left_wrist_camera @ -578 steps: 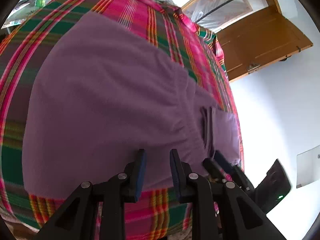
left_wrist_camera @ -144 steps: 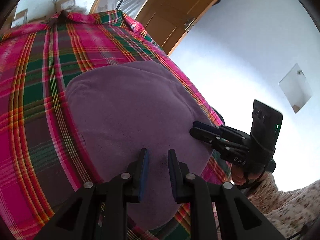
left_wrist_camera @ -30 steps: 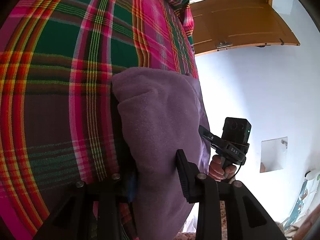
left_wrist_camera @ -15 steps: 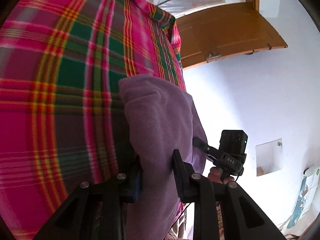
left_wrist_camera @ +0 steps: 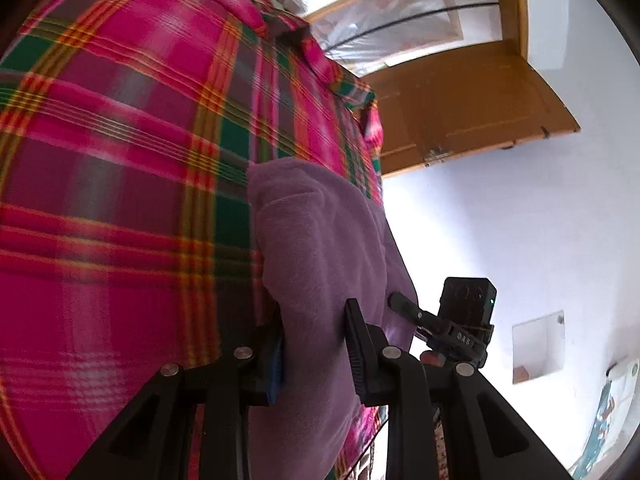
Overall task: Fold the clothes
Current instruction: 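Lift and fold the gripped fleece edge over the fleece with both grippers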
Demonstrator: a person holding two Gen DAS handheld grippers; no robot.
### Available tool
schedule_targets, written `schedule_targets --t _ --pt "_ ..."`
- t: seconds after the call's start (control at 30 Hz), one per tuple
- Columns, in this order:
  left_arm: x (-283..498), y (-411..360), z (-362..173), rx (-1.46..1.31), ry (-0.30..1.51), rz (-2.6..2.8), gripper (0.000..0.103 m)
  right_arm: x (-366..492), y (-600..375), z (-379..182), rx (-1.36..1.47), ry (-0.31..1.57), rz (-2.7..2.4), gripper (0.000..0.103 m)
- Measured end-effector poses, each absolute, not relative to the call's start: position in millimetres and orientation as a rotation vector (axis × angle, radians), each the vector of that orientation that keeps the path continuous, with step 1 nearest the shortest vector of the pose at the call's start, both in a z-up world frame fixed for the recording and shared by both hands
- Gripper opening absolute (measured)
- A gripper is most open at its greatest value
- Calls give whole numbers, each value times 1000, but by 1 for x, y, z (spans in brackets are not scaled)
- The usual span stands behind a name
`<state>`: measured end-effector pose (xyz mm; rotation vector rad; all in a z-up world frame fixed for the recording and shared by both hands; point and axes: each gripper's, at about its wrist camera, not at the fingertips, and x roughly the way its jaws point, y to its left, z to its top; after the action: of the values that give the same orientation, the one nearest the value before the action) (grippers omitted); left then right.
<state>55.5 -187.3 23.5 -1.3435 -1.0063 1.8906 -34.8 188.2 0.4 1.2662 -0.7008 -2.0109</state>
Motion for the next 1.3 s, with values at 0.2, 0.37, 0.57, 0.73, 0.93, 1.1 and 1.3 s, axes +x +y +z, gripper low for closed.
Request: schedule_targets --t 0.2,0.37,0.57,0.73,0.93,1.1,1.3 --pt "54 -203 15 -1378 -1020 1893 27 -39 177 -13 1322 -685 -2013 16" --pt "52 -205 4 -1409 -1036 1881 27 -40 186 -27 1382 -719 -2021 32" --pt "46 -198 0 -1436 -1027 1881 29 -35 194 -35 1402 -715 -1986 45" --pt "44 -200 -5 -1458 -1036 1871 30 -40 186 -40 1387 -711 -1893 48" --pt "40 -197 -12 -1468 -1056 1844 35 -46 165 -37 1368 -669 -1839 50" --pt "33 -188 -14 -1460 -1033 1846 34 -45 166 -36 1373 -679 -1847 31" --pt "31 -188 -11 -1442 -1045 1841 29 -39 160 -21 1340 -649 -1886 21"
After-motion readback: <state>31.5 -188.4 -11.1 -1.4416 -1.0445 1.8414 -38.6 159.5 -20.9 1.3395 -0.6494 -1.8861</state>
